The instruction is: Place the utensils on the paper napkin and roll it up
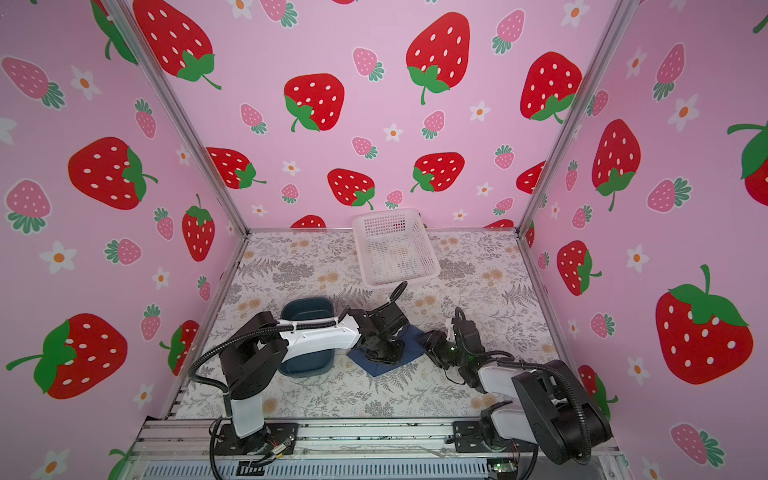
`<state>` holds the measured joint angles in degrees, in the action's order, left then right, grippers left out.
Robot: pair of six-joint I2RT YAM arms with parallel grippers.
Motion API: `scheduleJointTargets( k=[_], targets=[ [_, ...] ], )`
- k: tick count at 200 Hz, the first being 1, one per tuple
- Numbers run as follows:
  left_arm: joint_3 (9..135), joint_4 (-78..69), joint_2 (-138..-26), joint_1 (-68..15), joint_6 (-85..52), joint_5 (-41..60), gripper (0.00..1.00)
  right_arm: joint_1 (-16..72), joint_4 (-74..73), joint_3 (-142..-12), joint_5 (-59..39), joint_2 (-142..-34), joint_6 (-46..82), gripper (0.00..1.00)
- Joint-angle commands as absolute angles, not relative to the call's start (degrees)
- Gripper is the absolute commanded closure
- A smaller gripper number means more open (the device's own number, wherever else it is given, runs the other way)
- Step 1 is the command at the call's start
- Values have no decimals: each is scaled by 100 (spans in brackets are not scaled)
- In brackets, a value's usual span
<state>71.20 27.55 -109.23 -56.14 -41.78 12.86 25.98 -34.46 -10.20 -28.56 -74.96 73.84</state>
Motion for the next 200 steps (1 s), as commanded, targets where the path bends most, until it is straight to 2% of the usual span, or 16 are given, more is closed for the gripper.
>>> scheduleJointTargets(
  k=[1,57,109,143,200],
  targets=[
    [7237,2862,-10938,-5590,-4140,1208,91,2456,-3878,-1084,-3037,-7612,7421,42],
    [7187,2850,-10875,-5590,-4139,1157,91,2329,-3914,-1286,-3586,-8099,6848,42],
    [7110,2836,-10811,-5592,-4162,1110,91,2312,-3599,-1062,-3672,-7723,6451,44],
    [7112,2839,-10829,-5593,-4157,1126,91,2312,-3622,-999,-4145,-7772,6478,45],
    [7094,2862,-10767,-5589,-4157,1081,91,2312,-2559,-1017,-3729,-7424,6239,45]
  ],
)
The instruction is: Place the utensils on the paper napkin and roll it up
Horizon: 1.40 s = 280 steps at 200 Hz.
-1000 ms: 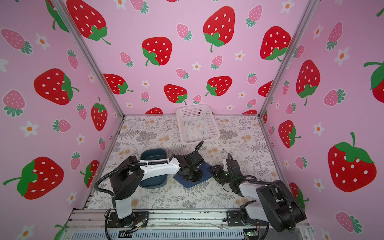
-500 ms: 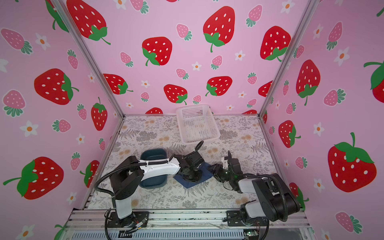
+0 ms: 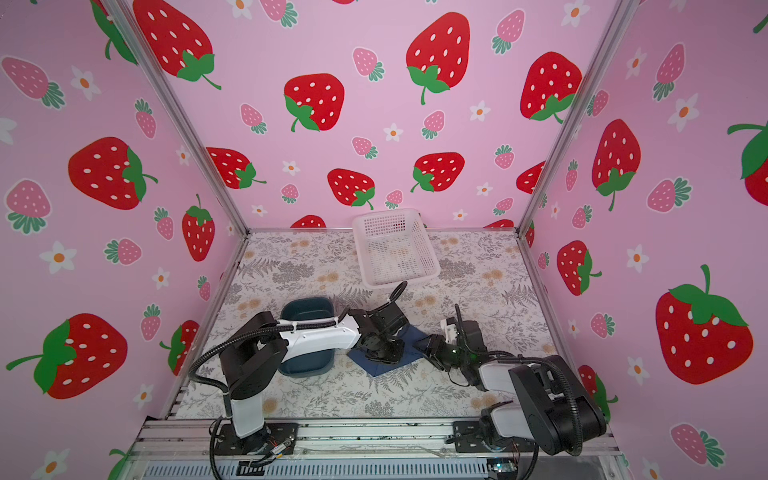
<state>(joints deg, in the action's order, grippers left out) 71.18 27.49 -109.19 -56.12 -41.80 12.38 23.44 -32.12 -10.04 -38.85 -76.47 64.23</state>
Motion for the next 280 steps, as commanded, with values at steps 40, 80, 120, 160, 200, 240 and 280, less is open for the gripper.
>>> scheduleJointTargets(
  k=[40,80,120,160,200,240,280],
  targets=[
    [7102,2890,-10740,-5596,-4165,1063,91,2312,-1380,-1183,-3330,-6807,6006,44],
    [7086,2889,-10731,-5590,-4157,1063,91,2312,-1548,-827,-3509,-6338,6472,44],
    [7102,2878,-10758,-5588,-4164,1072,91,2362,-2226,-599,-3779,-6484,6876,44],
    [7093,2873,-10766,-5590,-4185,1055,91,2408,-2636,-598,-3688,-6942,7084,44],
    [7093,2865,-10765,-5592,-4179,1072,91,2418,-3303,-463,-3452,-7300,7496,44],
    [7093,2848,-10797,-5588,-4192,1074,91,2417,-4012,-436,-3409,-7499,7570,44],
    [7093,2862,-10776,-5585,-4194,1049,91,2421,-5081,-529,-3764,-8162,7706,44]
  ],
)
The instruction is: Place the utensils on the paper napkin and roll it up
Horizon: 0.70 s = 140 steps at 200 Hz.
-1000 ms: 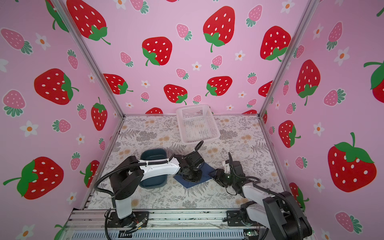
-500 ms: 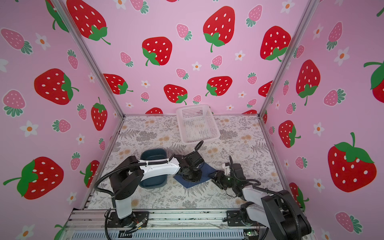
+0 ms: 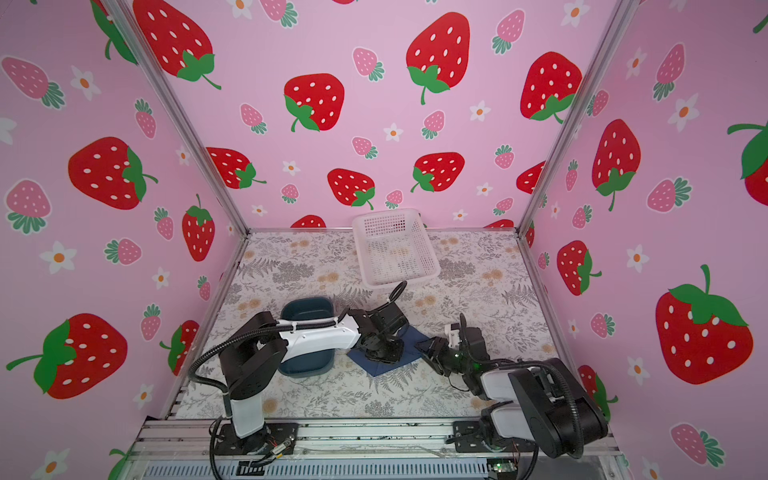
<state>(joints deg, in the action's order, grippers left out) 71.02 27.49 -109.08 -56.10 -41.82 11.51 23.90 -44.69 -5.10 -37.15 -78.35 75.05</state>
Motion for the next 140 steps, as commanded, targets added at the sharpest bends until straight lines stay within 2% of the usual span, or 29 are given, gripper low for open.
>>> scheduleJointTargets(
  k=[1,69,99,140],
  targets=[
    [7093,2859,-10776,-5588,-4193,1052,91,2419,-5094,-533,-3767,-8172,7702,44],
    [7124,2841,-10793,-5594,-4183,1070,91,2402,-4754,-973,-3620,-8382,6902,48],
    [7119,2769,-10750,-5588,-4201,1107,91,2399,-4756,-1080,-3712,-8563,6683,60],
    [7124,2762,-10740,-5586,-4192,1081,91,2400,-4442,-1244,-3767,-8547,6335,70]
  ],
)
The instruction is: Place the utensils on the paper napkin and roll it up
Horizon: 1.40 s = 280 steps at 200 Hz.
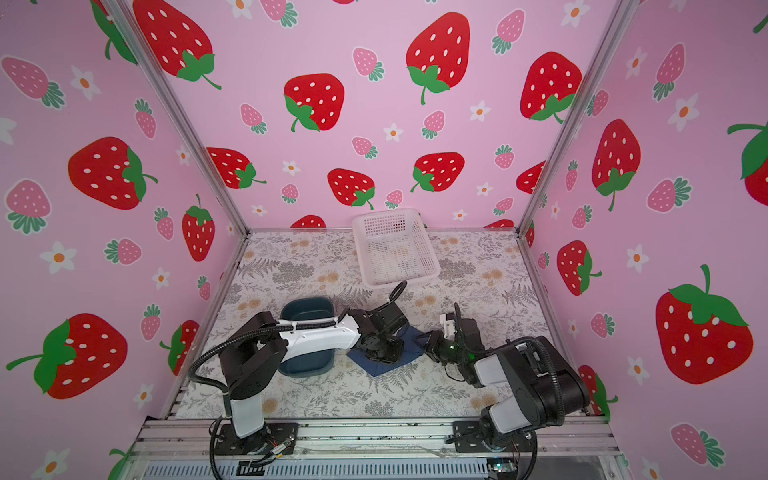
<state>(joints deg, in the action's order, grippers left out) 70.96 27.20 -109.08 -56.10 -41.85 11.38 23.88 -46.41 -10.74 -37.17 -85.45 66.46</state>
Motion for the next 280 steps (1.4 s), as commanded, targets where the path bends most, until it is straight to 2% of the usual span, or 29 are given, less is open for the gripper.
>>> scheduleJointTargets(
  k=[1,40,83,162,229,280],
  targets=[
    [7121,2761,-10740,-5588,-4188,1081,91,2404,-4436,-1251,-3764,-8545,6332,70],
    [7087,2611,-10639,-5589,-4145,1187,90,2400,-4067,-1323,-3707,-8442,6091,81],
    [6812,1991,-10391,-5640,-4052,1537,85,2399,-3970,-1334,-3711,-8375,6065,87],
    [7115,2323,-10801,-5713,-4184,1295,88,2405,-3902,-1371,-3811,-8346,6039,87],
    [7180,2373,-10994,-5717,-4245,1121,88,2401,-3807,-1371,-3884,-8244,5986,79],
    [7126,2399,-10995,-5695,-4280,1012,88,2470,-3630,-1413,-3883,-8100,5762,79]
  ],
)
